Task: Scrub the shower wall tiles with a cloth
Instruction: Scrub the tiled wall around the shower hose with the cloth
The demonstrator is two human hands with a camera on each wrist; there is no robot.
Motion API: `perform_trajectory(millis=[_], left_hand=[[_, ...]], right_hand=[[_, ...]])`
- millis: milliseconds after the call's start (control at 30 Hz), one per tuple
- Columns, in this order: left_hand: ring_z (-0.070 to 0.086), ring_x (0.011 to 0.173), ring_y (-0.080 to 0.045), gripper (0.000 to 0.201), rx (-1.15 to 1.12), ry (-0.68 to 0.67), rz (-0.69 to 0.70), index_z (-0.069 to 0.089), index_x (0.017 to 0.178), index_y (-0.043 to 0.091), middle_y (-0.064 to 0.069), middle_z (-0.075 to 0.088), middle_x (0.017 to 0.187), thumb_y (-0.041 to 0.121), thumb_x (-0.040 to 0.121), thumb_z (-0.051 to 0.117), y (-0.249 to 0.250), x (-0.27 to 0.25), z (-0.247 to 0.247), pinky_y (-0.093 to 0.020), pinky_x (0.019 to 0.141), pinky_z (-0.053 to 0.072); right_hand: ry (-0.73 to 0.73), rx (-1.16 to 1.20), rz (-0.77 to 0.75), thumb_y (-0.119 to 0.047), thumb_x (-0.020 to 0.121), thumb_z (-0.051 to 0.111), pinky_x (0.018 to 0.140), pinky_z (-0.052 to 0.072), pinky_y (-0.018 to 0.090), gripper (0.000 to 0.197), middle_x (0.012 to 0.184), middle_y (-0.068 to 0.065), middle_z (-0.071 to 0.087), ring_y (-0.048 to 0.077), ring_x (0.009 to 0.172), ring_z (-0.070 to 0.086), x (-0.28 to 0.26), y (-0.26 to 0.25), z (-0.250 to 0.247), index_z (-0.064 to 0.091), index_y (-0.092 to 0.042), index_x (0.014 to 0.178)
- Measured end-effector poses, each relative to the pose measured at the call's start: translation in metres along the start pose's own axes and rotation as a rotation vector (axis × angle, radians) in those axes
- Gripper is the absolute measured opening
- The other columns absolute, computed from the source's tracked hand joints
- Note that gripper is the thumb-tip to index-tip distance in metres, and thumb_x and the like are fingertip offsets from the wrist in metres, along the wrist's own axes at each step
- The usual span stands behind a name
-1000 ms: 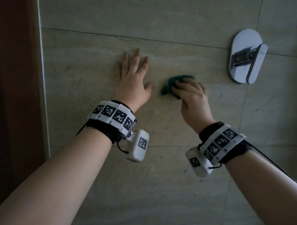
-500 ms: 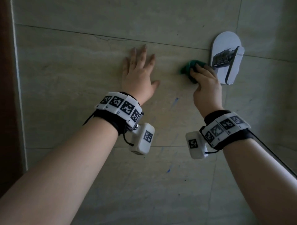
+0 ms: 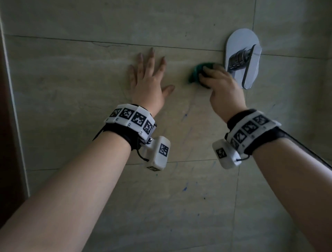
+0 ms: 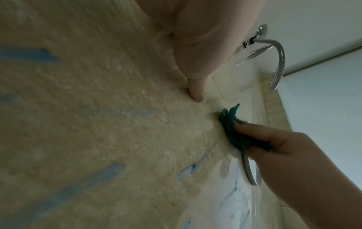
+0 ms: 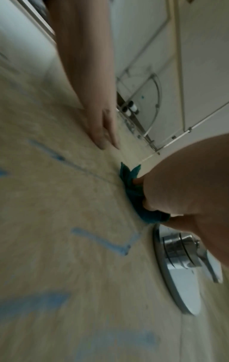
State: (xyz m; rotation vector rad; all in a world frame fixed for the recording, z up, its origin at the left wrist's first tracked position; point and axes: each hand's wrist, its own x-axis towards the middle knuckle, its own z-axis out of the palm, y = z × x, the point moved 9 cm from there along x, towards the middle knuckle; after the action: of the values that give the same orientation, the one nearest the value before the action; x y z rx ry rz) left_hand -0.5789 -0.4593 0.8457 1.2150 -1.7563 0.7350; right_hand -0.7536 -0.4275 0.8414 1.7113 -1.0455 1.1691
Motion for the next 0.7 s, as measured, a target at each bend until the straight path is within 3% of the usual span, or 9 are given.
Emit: perform_trajectory(millis=[100, 167, 267, 333, 500, 600, 700], left_hand=[[-0.012, 0.147, -0.031, 0.072, 0.012, 0.007, -0.002, 0.009, 0.154, 0.026, -0.004, -0.01, 0.161, 0.05, 0.096, 0.045, -0.001, -0.001, 0.0, -0.048, 0.117, -0.006], [-0.011, 0.147, -0.031, 0.072, 0.009, 0.018, -0.006, 0.01, 0.154, 0.025, -0.004, -0.009, 0.161, 0.049, 0.096, 0.045, 0.0, -0.003, 0.001, -0.048, 0.117, -0.007], [-0.01, 0.147, -0.032, 0.071, 0.004, 0.035, -0.001, 0.011, 0.154, 0.023, -0.006, -0.007, 0.162, 0.048, 0.097, 0.045, 0.001, -0.004, 0.002, -0.048, 0.117, -0.006], [-0.009, 0.147, -0.032, 0.071, -0.004, 0.031, 0.004, 0.013, 0.154, 0.022, -0.007, -0.006, 0.162, 0.047, 0.096, 0.046, 0.001, -0.004, 0.002, -0.048, 0.118, -0.005], [-0.008, 0.147, -0.032, 0.074, -0.016, 0.027, 0.023, 0.016, 0.154, 0.021, -0.006, -0.005, 0.162, 0.049, 0.094, 0.05, 0.0, -0.004, 0.002, -0.046, 0.117, -0.006], [-0.008, 0.147, -0.032, 0.075, -0.04, 0.033, 0.039, 0.017, 0.153, 0.02, -0.007, -0.004, 0.162, 0.049, 0.093, 0.052, 0.0, -0.004, 0.003, -0.046, 0.117, -0.006], [-0.009, 0.147, -0.032, 0.077, -0.033, 0.022, 0.051, 0.014, 0.154, 0.021, -0.007, -0.005, 0.162, 0.05, 0.093, 0.052, 0.0, -0.004, 0.005, -0.046, 0.117, -0.007]], right_hand=[[0.015, -0.003, 0.067, 0.005, 0.078, 0.039, 0.107, 0.033, 0.049, 0.056, 0.137, 0.01, 0.054, 0.035, 0.129, 0.044, 0.015, 0.005, -0.005, 0.061, -0.01, 0.127], [0.039, -0.089, 0.112, 0.002, 0.077, 0.042, 0.105, 0.029, 0.047, 0.057, 0.135, 0.013, 0.055, 0.037, 0.12, 0.05, 0.006, 0.003, -0.004, 0.059, -0.009, 0.129], [0.078, -0.213, 0.167, -0.002, 0.073, 0.039, 0.093, 0.037, 0.052, 0.056, 0.119, 0.022, 0.06, 0.044, 0.099, 0.056, -0.03, 0.003, 0.001, 0.059, -0.001, 0.126], [0.088, -0.225, 0.19, -0.007, 0.072, 0.031, 0.087, 0.041, 0.05, 0.059, 0.115, 0.02, 0.062, 0.043, 0.093, 0.057, -0.059, 0.009, 0.005, 0.061, -0.001, 0.122], [0.065, -0.225, 0.179, -0.008, 0.071, 0.031, 0.085, 0.042, 0.046, 0.058, 0.115, 0.015, 0.066, 0.039, 0.093, 0.06, -0.099, 0.015, 0.007, 0.066, -0.003, 0.116], [0.088, -0.159, 0.227, -0.001, 0.07, 0.041, 0.083, 0.041, 0.046, 0.052, 0.113, 0.014, 0.068, 0.04, 0.091, 0.059, -0.08, 0.017, -0.005, 0.069, -0.005, 0.113], [0.068, -0.107, 0.307, -0.006, 0.072, 0.037, 0.09, 0.034, 0.043, 0.057, 0.125, 0.01, 0.063, 0.038, 0.106, 0.054, -0.056, 0.022, -0.009, 0.065, -0.01, 0.122]])
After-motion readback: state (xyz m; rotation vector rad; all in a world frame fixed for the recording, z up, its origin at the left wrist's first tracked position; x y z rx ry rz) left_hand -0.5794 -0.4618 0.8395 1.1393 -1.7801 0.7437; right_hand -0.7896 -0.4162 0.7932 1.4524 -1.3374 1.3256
